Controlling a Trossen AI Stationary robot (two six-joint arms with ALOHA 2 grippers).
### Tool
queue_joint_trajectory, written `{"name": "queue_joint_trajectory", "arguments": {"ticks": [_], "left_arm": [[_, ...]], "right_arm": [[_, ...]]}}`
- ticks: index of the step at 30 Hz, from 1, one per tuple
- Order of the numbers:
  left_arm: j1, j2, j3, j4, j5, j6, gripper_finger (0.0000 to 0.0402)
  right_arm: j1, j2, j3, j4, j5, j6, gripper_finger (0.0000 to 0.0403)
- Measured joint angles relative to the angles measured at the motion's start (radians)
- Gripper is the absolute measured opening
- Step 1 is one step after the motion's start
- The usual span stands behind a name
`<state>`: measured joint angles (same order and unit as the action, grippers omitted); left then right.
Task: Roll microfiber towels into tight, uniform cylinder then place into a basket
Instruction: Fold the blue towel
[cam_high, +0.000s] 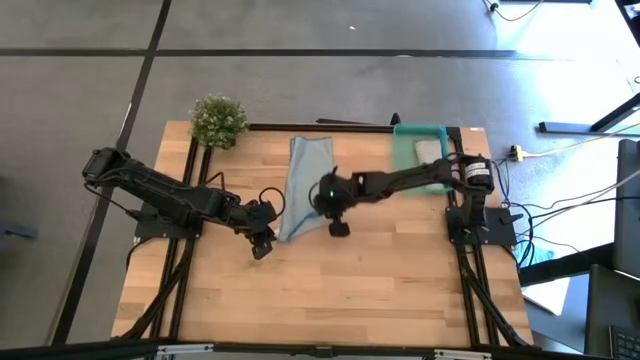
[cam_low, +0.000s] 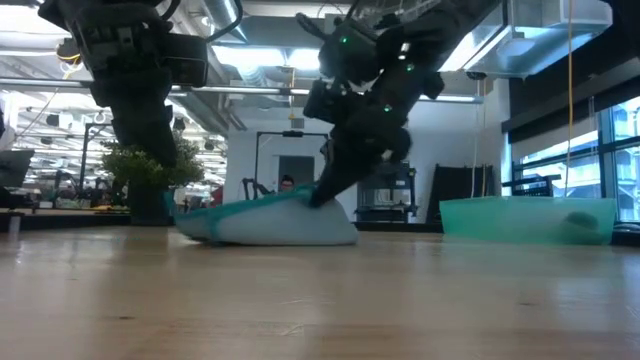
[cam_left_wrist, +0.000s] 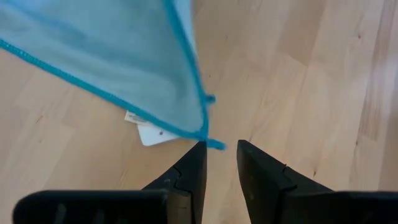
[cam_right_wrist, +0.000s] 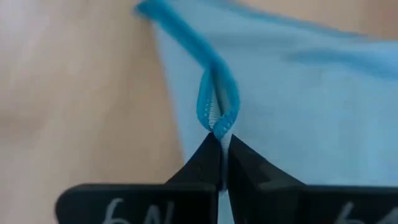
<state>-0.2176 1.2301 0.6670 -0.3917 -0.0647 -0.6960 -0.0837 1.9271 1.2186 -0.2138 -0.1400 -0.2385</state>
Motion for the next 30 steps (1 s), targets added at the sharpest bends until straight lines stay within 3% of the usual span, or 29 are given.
{"name": "queue_joint_trajectory", "arguments": {"ticks": [16,25,30], "left_arm": [[0.0,0.0,0.0,0.0,-0.024,0.026,0.0085],[0.0,0.0,0.0,0.0,-0.027,0.025,0.0085],[0.0,0.0,0.0,0.0,-0.027,0.025,0.0085]], "right_arm": [[-0.299,-0.006,0.039,0.036,0.024,0.0,0.0009],[-0.358,-0.005,0.039,0.02,0.075,0.024,0.0009],[-0.359,-0.005,0.035,0.029,0.027,-0.033,0.0017]]}}
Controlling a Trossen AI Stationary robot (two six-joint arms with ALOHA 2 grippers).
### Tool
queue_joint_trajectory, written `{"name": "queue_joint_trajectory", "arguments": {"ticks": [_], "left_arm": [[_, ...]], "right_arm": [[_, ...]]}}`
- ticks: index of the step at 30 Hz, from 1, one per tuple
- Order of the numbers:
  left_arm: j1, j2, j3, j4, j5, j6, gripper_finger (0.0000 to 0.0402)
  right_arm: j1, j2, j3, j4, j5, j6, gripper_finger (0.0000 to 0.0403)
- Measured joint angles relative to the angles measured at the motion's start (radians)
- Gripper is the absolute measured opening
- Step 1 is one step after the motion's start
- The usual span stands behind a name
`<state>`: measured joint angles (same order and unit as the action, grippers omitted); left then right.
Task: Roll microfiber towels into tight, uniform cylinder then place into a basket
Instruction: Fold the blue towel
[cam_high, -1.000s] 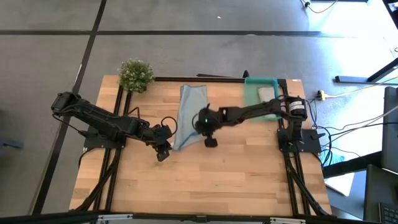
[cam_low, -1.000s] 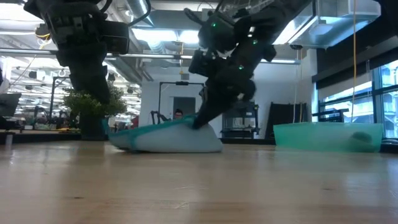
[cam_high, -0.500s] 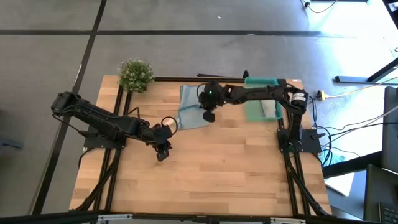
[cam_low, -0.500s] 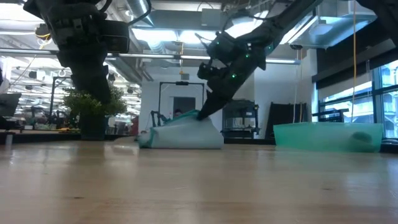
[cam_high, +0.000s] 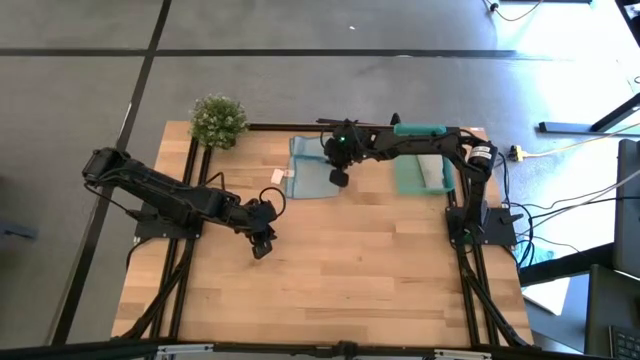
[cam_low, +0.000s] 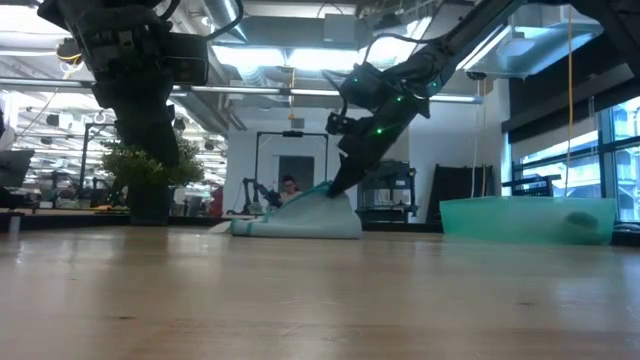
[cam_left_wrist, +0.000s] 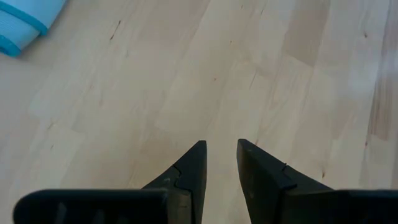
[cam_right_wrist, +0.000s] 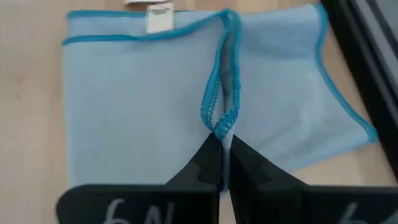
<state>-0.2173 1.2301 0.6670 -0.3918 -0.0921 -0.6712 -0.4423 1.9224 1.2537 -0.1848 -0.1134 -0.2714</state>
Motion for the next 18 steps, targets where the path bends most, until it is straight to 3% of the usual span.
{"name": "queue_joint_trajectory", "arguments": {"ticks": [9,18], "left_arm": [[0.0,0.0,0.0,0.0,0.0,-0.001,0.0085],[0.0,0.0,0.0,0.0,0.0,-0.005,0.0085]], "right_arm": [[0.003,0.01,-0.002,0.012,-0.013,0.005,0.002],[0.003,0.01,-0.001,0.019,-0.008,0.003,0.0093]]}}
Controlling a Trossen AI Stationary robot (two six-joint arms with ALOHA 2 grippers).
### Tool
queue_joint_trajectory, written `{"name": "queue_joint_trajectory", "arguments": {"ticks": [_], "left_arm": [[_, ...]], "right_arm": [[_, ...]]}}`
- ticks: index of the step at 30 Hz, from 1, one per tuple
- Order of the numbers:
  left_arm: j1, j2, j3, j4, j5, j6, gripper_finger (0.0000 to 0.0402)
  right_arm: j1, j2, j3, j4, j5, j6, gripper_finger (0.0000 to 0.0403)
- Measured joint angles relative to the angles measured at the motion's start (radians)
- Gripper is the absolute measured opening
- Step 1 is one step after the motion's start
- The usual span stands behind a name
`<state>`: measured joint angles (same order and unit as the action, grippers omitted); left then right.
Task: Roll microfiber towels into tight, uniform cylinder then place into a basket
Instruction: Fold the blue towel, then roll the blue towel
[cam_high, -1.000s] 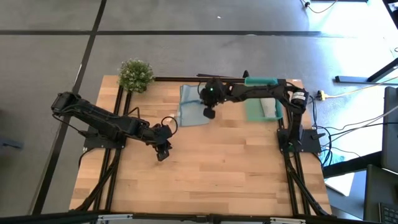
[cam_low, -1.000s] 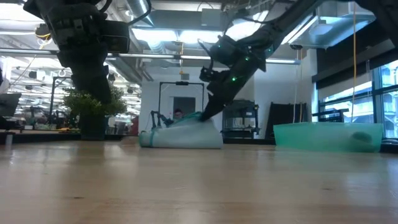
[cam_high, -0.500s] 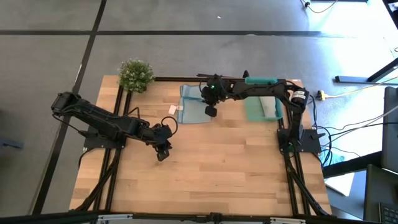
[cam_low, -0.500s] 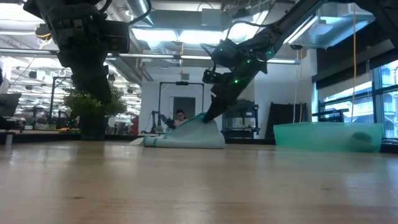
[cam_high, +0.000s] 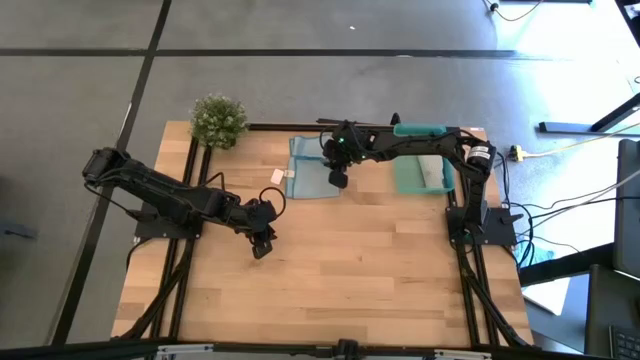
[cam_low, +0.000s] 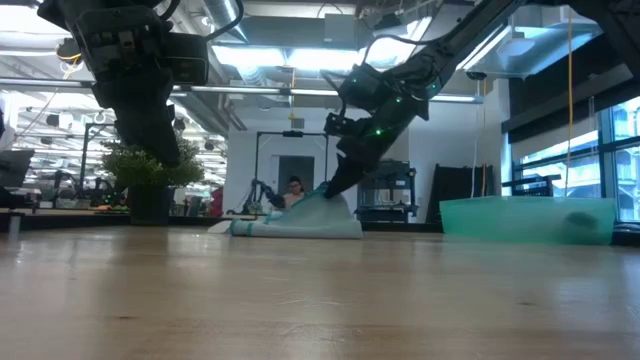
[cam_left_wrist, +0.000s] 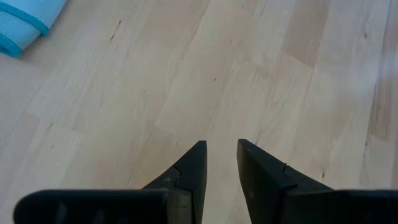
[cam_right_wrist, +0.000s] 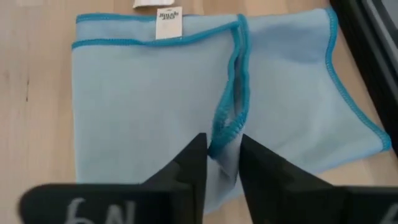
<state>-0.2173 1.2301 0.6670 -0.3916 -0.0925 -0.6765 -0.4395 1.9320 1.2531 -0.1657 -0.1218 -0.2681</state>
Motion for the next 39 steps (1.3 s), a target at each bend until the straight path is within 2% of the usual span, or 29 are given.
{"name": "queue_joint_trajectory", "arguments": {"ticks": [5,9,11,14,15,26,32,39], "left_arm": [[0.0,0.0,0.0,0.0,0.0,-0.002,0.0085],[0.0,0.0,0.0,0.0,0.0,-0.002,0.0085],[0.0,0.0,0.0,0.0,0.0,-0.002,0.0085],[0.0,0.0,0.0,0.0,-0.003,-0.002,0.0085],[0.0,0.0,0.0,0.0,-0.007,-0.002,0.0085],[0.0,0.0,0.0,0.003,-0.03,-0.002,0.0085],[0.0,0.0,0.0,0.004,-0.038,-0.002,0.0085],[0.001,0.0,0.0,0.006,-0.048,-0.002,0.0085]], "right_arm": [[0.001,0.0,0.037,-0.004,0.101,0.002,0.0144],[0.011,0.0,0.101,-0.041,0.093,0.032,0.0168],[0.023,-0.002,0.111,-0.043,0.033,0.055,0.0173],[0.048,0.001,0.099,-0.047,-0.099,0.054,0.0173],[0.06,0.006,0.089,-0.042,-0.114,0.055,0.0172],[0.129,0.015,-0.116,0.012,-0.054,0.058,0.0167],[0.152,0.017,-0.204,0.072,-0.12,0.059,0.0167],[0.243,0.014,-0.24,0.076,-0.134,0.102,0.0167]]}}
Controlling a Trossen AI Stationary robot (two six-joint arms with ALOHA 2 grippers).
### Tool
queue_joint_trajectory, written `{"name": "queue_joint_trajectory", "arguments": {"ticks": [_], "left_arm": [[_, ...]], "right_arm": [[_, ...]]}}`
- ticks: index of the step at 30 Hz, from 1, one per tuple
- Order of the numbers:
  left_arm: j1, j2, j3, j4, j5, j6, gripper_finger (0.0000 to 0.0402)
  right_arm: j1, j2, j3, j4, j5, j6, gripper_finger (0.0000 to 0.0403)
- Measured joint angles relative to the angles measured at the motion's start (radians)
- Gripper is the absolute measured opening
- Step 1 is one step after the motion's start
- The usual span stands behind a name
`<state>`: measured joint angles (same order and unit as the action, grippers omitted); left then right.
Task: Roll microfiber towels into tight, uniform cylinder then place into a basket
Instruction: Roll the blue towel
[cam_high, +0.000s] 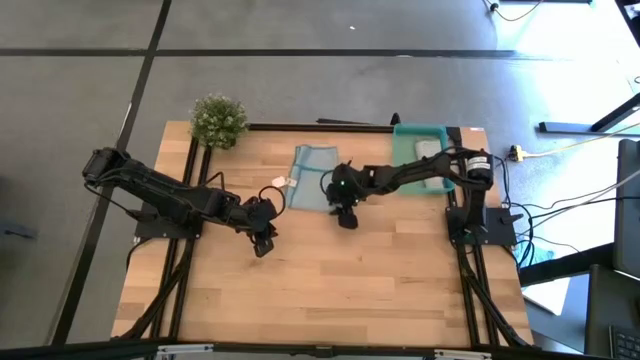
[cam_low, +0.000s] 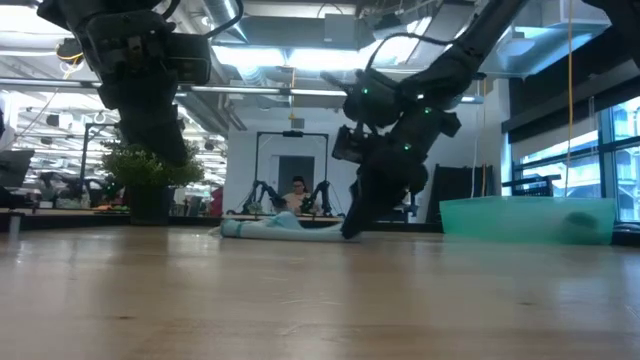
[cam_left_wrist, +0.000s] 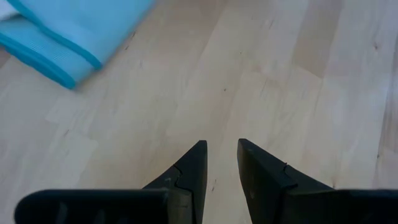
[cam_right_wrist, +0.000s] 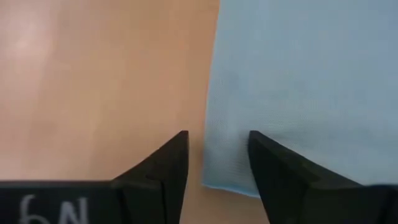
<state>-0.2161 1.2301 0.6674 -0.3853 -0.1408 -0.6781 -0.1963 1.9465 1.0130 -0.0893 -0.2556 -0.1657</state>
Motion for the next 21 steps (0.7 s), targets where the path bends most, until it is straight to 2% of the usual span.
{"name": "queue_joint_trajectory", "arguments": {"ticks": [6,13,16,21], "left_arm": [[0.0,0.0,0.0,0.0,0.0,0.0,0.0085],[0.0,0.0,0.0,0.001,0.0,0.0,0.0085],[0.0,0.0,0.0,0.001,0.0,0.0,0.0085],[0.0,0.0,0.0,0.001,0.0,0.0,0.0085]], "right_arm": [[0.113,0.002,-0.002,0.003,0.019,0.053,0.0167],[0.233,0.003,-0.002,0.005,0.292,0.121,0.0158],[0.267,0.003,-0.003,0.006,0.39,0.115,0.0124],[0.279,0.003,-0.004,0.006,0.378,0.133,0.0021]]}}
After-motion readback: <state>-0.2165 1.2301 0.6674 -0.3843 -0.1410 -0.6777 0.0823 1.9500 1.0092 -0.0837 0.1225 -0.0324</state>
